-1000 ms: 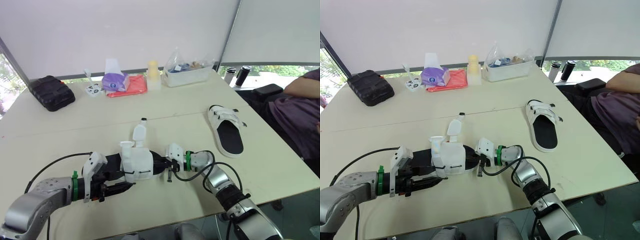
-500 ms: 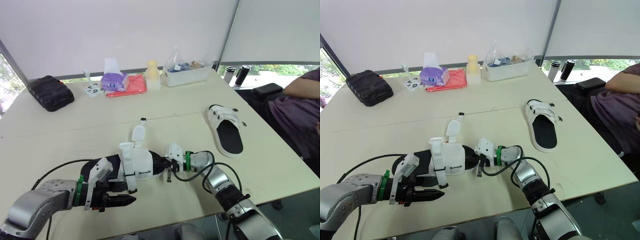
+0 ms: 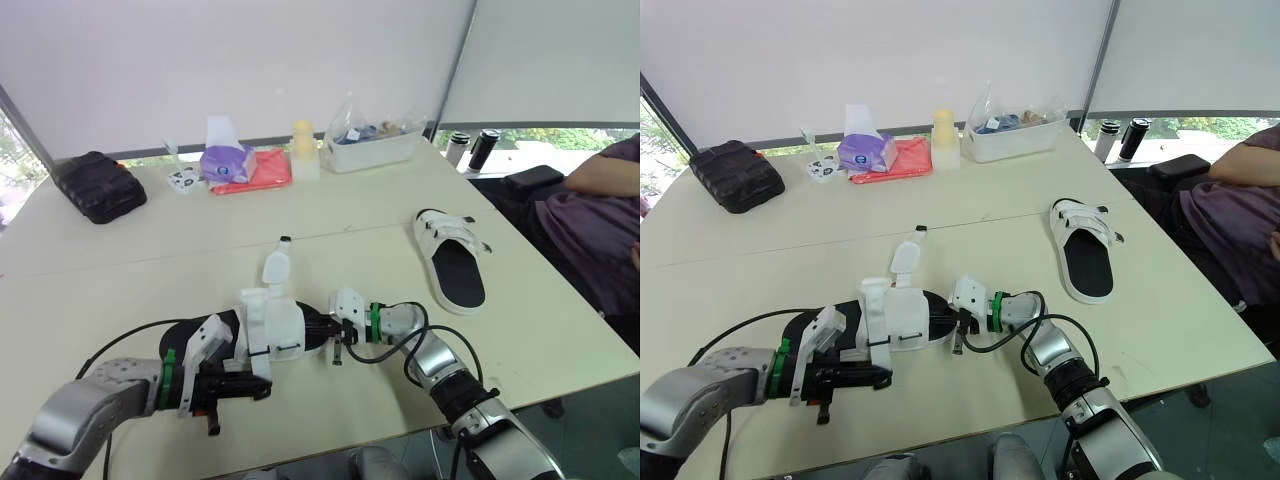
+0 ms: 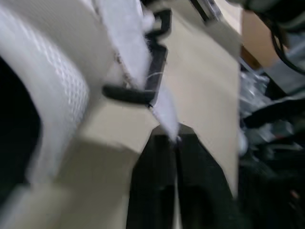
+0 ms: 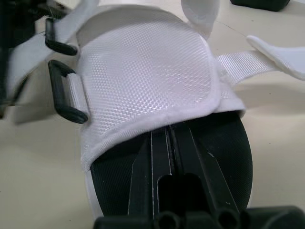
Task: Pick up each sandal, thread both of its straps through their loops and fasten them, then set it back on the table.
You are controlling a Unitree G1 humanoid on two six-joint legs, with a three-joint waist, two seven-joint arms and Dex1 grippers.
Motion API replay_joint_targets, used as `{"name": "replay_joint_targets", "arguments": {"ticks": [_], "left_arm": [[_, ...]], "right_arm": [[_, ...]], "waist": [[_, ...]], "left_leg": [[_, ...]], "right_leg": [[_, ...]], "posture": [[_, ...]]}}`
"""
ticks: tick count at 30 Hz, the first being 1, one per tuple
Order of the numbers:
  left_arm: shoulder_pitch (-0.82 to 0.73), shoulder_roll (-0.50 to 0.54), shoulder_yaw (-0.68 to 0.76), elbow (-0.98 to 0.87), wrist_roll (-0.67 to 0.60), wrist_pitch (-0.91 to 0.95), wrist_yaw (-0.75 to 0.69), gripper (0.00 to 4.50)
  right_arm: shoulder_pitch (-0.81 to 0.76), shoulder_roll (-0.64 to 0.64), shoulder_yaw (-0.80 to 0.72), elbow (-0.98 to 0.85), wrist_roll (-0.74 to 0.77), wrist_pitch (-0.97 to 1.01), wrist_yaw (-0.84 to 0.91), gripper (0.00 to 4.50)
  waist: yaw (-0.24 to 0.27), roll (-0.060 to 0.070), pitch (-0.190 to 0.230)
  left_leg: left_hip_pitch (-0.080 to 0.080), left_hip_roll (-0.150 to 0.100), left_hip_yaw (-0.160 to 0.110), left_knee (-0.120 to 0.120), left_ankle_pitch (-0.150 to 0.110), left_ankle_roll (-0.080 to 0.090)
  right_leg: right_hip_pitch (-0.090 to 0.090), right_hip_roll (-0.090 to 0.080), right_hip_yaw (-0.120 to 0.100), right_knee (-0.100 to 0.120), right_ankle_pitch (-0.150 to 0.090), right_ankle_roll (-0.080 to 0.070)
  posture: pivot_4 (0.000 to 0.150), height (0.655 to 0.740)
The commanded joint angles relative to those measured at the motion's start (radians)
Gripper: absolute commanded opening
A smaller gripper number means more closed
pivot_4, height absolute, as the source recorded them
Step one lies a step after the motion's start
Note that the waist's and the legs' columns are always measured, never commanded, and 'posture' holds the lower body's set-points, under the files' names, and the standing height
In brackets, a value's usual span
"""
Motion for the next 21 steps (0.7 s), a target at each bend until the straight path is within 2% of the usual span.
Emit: {"name": "replay_joint_targets", "arguments": {"ticks": [1,8,11,12,16,19,21], "left_arm": [[0.051,0.031,0.011,-0.067,-0.041,0.011,-0.033,0.04],[0.134,0.114,-0.023,-0.119,-0.029,0.0,-0.089,0.04],[0.098,0.116,-0.007,-0.161,-0.089,0.048,-0.071,0.04],[0.063,0.106,0.004,-0.175,-0.124,0.082,-0.048,0.04],[-0.172,0.023,0.097,-0.157,-0.417,0.263,0.145,0.04],[-0.234,-0.057,0.174,-0.064,-0.593,0.29,0.283,0.04],[-0.246,-0.085,0.206,-0.024,-0.647,0.289,0.338,0.04]], "right_arm": [[0.051,-0.02,0.039,0.1,-0.081,0.073,-0.032,0.0],[0.048,-0.02,0.042,0.106,-0.083,0.071,-0.03,0.0],[0.045,-0.02,0.042,0.109,-0.083,0.071,-0.031,0.0],[0.043,-0.02,0.041,0.111,-0.083,0.071,-0.031,0.0],[0.041,-0.019,0.041,0.113,-0.083,0.072,-0.032,0.0],[0.041,-0.018,0.043,0.115,-0.084,0.072,-0.034,0.0],[0.041,-0.018,0.045,0.117,-0.083,0.073,-0.034,0.0]], "waist": [[-0.001,0.0,0.0],[-0.001,0.001,0.001],[-0.002,0.001,0.001],[-0.002,0.0,0.001],[0.003,-0.003,0.0],[-0.005,-0.002,-0.002],[-0.005,-0.001,-0.002]], "left_leg": [[0.0,0.0,0.0,0.0,0.0,0.0],[0.0,0.0,0.0,-0.002,0.0,0.0],[0.0,0.0,0.0,-0.002,0.0,0.0],[0.0,0.0,0.0,-0.002,0.0,0.0],[0.0,0.0,-0.001,-0.001,0.0,-0.001],[0.001,0.0,-0.003,-0.002,0.001,-0.002],[0.001,0.0,-0.003,-0.004,0.002,-0.003]], "right_leg": [[0.0,0.0,0.0,0.0,0.0,0.0],[0.0,0.0,0.0,-0.001,0.0,0.0],[0.0,0.0,0.0,-0.002,0.0,0.0],[0.0,0.0,0.0,-0.002,0.0,-0.001],[0.001,0.0,-0.001,-0.001,0.0,0.0],[0.001,0.0,-0.003,-0.001,0.001,0.002],[0.0,0.0,-0.002,-0.001,0.002,0.004]], "posture": [[0.15,0.74],[0.15,0.74],[0.15,0.74],[0.15,0.74],[0.15,0.74],[0.15,0.74],[0.15,0.74]]}}
